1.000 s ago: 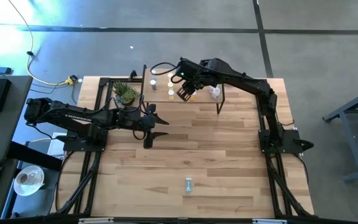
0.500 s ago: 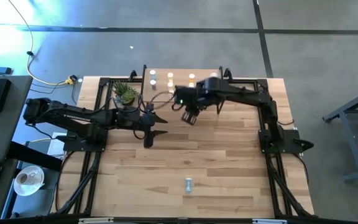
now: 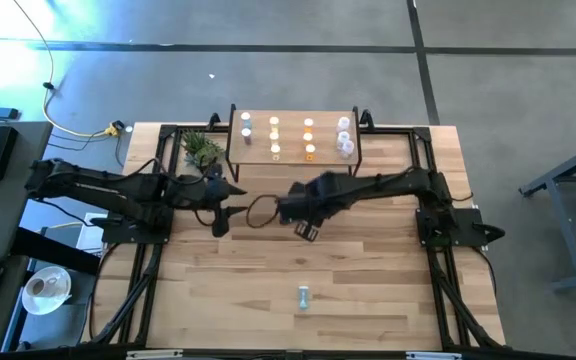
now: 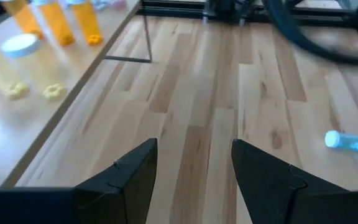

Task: Pick and place medicine bottles onto shelf by color
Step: Put the blue pill bottle on the shelf aligned with the blue pill bottles

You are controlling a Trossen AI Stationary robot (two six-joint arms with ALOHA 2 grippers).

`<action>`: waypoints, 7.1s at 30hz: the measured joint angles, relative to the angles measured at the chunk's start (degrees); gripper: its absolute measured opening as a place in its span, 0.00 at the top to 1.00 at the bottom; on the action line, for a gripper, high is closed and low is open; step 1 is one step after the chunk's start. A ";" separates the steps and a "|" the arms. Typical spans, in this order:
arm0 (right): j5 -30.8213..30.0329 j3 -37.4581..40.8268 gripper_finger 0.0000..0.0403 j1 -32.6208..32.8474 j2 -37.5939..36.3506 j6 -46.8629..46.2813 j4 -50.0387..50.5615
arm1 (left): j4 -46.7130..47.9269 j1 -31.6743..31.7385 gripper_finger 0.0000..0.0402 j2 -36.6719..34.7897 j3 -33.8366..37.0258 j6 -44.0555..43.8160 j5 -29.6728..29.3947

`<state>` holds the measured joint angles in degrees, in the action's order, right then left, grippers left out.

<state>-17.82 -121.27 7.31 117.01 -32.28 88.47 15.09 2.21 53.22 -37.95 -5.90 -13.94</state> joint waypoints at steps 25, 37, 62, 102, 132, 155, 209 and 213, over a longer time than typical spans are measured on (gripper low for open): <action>1.39 10.71 0.65 17.06 0.00 -43.84 -21.35 | 9.64 -9.03 0.51 2.41 2.69 -18.01 -9.24; -0.23 10.71 0.60 21.26 0.40 -49.16 -22.35 | 7.33 -16.33 0.51 2.79 2.69 -19.52 -9.91; 16.79 10.69 0.51 22.38 13.62 -62.93 -30.18 | 7.39 -21.45 0.51 2.81 2.69 -21.01 -12.26; 6.77 6.62 0.80 23.70 18.43 -53.30 -32.09 | 6.99 -21.45 0.51 2.81 2.67 -18.05 0.46; -13.45 -10.35 0.79 19.58 18.29 -10.22 -40.27 | -10.81 -21.41 0.51 2.61 2.60 -2.89 18.48; -12.18 -10.35 0.79 17.38 18.23 -7.08 -43.85 | -10.18 -21.43 0.51 2.61 2.58 -4.51 12.99; -19.44 -10.40 0.55 13.91 7.93 1.51 -28.84 | 7.48 -9.11 0.71 2.61 -3.62 -2.96 8.97; -19.53 -10.40 0.55 12.58 6.74 3.90 -25.51 | 14.14 -4.38 0.71 2.61 -8.37 0.00 5.96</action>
<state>-37.35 -131.68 19.90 123.75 -28.37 62.96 29.23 -2.17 55.83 -46.33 -5.91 -7.98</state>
